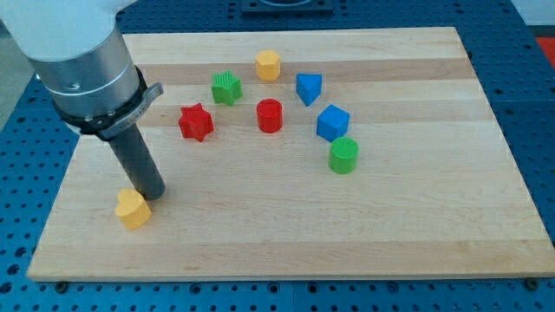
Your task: Push the red star to the top of the yellow heart
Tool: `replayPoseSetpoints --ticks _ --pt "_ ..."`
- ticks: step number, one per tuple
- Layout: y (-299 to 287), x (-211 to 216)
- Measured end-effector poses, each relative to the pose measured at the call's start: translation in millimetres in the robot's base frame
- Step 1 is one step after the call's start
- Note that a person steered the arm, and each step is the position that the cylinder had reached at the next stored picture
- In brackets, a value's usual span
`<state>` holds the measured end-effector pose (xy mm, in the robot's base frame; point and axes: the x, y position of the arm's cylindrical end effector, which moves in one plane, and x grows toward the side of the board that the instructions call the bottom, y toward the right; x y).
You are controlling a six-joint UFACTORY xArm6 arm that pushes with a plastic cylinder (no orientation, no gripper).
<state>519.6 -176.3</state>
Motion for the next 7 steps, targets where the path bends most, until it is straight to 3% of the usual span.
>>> replayPoseSetpoints --ticks 3,7 --pt "21.2 1.2" --pt "-23.3 21.8"
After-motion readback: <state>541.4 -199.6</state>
